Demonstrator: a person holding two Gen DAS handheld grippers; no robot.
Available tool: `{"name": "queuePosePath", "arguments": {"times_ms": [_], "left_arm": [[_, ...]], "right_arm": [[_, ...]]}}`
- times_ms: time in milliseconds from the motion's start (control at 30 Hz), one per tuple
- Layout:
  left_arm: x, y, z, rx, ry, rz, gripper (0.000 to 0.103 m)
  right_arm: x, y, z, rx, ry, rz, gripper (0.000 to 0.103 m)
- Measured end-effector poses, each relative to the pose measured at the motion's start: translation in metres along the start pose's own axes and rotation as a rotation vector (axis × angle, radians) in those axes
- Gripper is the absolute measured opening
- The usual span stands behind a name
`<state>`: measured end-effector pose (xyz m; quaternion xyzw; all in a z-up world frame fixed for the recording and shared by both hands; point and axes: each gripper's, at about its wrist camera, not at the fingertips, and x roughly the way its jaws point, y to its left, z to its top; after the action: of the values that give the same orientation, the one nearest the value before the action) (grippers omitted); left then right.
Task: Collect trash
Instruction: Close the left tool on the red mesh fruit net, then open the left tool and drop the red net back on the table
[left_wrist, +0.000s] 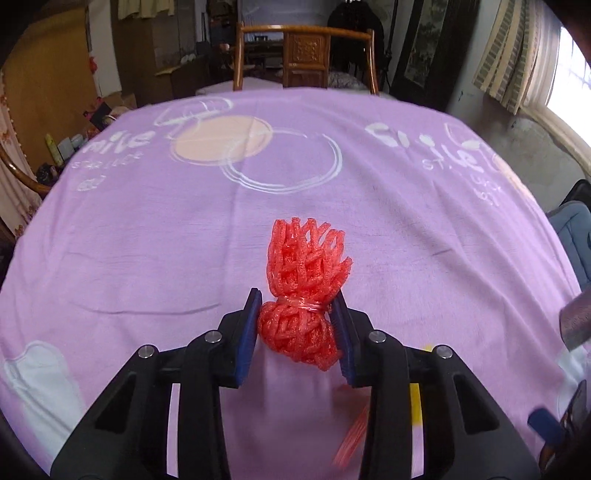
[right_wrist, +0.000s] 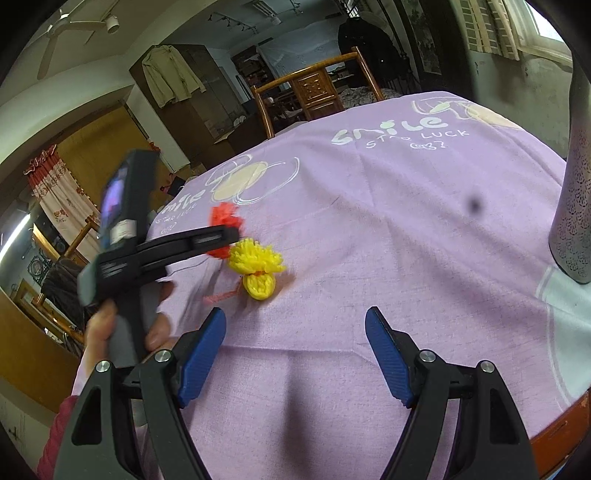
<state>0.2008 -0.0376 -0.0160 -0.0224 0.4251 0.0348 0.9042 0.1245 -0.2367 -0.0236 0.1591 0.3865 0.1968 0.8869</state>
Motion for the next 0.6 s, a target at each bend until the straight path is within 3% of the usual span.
{"name": "queuePosePath", "arguments": {"times_ms": [167,300,467,600], "left_arm": [[-0.061,0.033,-0.030,0.004,-0.077,0.079,0.038],[-0.100,0.062,-0.071,-0.033,-0.094,0.113,0.038],[-0.120,0.080,-0.119,-0.064,-0.083,0.171,0.040],[-0.119,0.090,-0.136,-0.093,-0.063,0.173,0.041]], "right_arm": [[-0.003,0.002,-0.001,-0.003,-0.001,0.010,0.077],[-0.003,0.010,-0.006,-0.035,0.004,0.011,0.077],[-0.005,0.019,-0.009,-0.086,-0.001,0.000,0.077],[-0.004,0.023,-0.012,-0.113,-0.002,-0.009,0.077]]}}
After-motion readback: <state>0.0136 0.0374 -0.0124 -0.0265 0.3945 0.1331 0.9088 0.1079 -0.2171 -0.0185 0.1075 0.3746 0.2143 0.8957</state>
